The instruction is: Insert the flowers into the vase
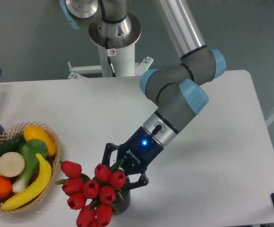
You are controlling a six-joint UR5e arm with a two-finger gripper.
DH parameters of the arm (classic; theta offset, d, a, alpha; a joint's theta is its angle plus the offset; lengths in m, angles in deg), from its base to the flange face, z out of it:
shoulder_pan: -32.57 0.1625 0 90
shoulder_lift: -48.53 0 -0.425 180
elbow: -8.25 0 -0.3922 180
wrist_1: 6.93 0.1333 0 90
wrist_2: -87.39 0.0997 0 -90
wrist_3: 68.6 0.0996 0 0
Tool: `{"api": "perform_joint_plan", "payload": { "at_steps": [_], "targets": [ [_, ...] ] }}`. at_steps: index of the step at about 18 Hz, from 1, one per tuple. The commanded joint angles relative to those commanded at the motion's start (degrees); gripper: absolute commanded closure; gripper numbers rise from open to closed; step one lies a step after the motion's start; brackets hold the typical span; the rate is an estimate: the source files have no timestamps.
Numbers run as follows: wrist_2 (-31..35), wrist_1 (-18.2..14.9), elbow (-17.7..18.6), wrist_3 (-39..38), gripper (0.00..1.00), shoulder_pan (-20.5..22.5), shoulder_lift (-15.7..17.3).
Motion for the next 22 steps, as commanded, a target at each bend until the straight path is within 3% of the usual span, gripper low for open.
{"api": "perform_joint_plan", "payload": {
  "at_steps": [3,9,11,19,22],
  "targets": [
    [0.1,0.0,1.1,1.7,0.62,0.4,0.0],
    [0.0,-0.1,3.4,1.9,0.06,1.5,0.3],
    [0.0,0.0,5.1,1.9,0.01,2.0,1.2],
    [0.0,-0.1,12.2,7.5,0.00,5.9,5.6],
    [0.0,-0.2,13.0,8.3,0.00,7.6,6.3]
  ]
}}
